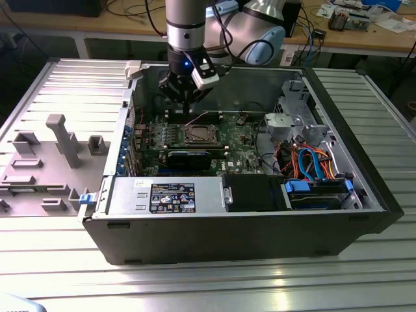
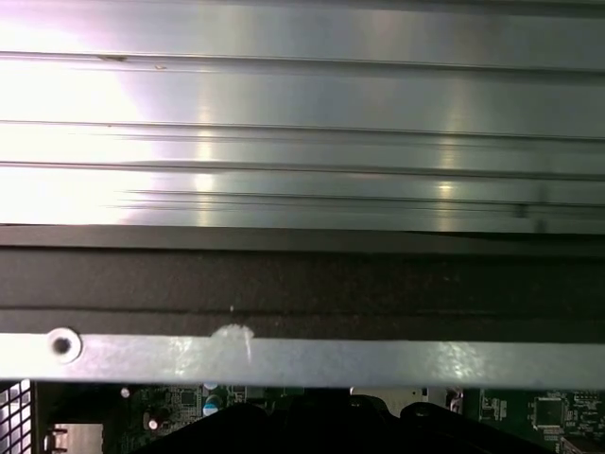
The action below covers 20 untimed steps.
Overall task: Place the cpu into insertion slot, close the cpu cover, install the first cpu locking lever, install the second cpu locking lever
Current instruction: 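Install the first cpu locking lever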
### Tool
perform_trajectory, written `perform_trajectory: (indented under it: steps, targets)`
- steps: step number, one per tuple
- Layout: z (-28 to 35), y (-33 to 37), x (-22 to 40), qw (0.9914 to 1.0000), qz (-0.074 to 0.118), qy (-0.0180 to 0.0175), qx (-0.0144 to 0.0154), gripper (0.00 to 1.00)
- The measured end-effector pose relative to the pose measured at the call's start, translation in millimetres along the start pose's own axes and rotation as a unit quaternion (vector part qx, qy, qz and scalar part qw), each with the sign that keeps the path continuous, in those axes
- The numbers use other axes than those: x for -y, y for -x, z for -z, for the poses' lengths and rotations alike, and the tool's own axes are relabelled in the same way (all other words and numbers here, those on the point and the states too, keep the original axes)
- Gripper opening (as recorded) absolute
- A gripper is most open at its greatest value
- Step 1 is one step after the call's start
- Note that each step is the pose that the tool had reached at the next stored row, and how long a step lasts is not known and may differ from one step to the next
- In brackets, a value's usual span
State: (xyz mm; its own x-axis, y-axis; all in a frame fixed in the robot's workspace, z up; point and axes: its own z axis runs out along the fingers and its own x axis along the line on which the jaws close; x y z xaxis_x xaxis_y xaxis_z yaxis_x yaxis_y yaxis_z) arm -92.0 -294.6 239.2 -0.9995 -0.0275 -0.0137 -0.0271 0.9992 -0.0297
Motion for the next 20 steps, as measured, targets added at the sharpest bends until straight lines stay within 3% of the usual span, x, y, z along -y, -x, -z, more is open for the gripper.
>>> perform_trajectory:
  steps: [20]
  targets:
    - [-5.5, -0.1, -0.2, 1.00000, 0.000, 0.0000, 0.0000, 0.11]
